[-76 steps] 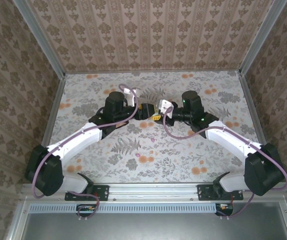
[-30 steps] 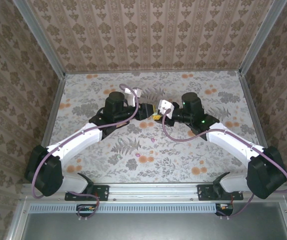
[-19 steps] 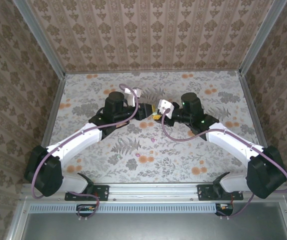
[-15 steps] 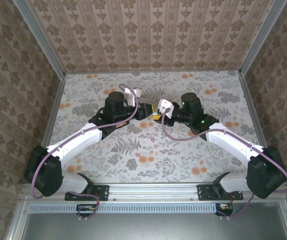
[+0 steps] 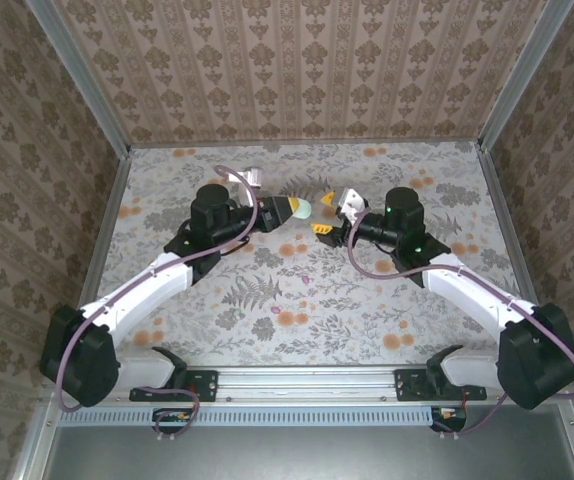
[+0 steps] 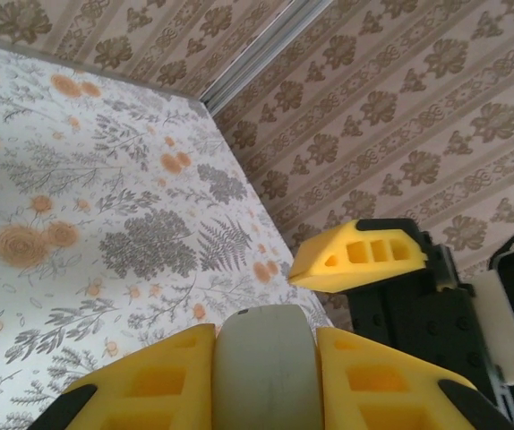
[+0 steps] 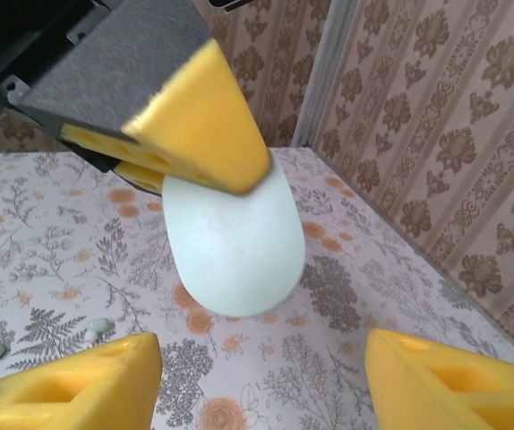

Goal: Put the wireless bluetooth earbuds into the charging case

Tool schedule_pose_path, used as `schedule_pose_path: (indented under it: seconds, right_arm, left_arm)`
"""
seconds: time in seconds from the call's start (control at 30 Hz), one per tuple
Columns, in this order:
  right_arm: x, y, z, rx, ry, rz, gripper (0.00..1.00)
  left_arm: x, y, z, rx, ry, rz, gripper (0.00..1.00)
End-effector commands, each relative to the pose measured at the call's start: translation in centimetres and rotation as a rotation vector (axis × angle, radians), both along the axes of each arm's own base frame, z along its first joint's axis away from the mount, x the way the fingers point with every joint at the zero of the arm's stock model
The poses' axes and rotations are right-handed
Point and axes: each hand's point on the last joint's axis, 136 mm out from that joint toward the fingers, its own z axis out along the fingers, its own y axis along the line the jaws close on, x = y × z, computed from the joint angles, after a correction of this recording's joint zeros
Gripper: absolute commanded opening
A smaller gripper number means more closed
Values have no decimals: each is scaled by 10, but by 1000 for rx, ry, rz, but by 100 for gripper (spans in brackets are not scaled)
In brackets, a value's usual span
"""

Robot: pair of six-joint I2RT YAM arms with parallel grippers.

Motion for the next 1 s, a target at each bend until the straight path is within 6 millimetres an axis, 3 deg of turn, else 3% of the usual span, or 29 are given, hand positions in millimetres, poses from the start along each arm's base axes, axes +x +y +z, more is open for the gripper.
schedule_pose_path:
  seconds: [0.0, 0.4, 0.53, 0.87, 0.97]
  right_arm:
    - [-9, 12, 17, 79, -39, 101, 61]
    - [16, 30, 29, 108, -127, 96, 63]
    - [13, 36, 40, 126, -173, 142, 60]
    - [18, 43, 42, 138, -206, 165, 49]
    - [15, 44, 46, 144, -218, 177, 53]
  left_arm:
    - [-5, 5, 23, -71, -29, -10, 20]
    - [-7, 14, 32, -101, -23, 10, 20]
    - [-7, 14, 33, -107, -19, 12, 20]
    - [-3, 16, 31, -128, -4, 24, 19]
    - [-2, 17, 30, -135, 0, 26, 19]
